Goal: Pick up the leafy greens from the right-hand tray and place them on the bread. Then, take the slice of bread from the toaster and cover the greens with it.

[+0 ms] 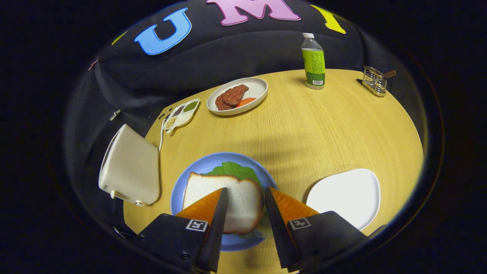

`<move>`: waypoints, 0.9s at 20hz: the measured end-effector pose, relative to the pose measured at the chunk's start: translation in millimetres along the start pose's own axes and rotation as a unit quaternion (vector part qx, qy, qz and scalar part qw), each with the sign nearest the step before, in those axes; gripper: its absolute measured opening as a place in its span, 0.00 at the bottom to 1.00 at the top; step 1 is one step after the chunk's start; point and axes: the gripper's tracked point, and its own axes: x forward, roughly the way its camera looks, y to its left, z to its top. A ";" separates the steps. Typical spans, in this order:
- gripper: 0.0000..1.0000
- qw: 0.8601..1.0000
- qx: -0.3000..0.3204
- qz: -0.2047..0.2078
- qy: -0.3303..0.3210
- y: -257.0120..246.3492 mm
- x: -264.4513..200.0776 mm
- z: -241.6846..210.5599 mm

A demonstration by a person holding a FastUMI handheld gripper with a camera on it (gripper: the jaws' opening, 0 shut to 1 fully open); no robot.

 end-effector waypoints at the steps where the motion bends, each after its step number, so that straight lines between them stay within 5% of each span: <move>1: 0.65 1.000 -0.005 0.002 -0.004 -0.4 -4.1 1.4; 10: 0.99 0.989 -0.074 0.032 -0.124 14.8 -84.8 59.9; 18: 0.99 0.955 -0.142 0.052 -0.256 54.5 -190.4 126.4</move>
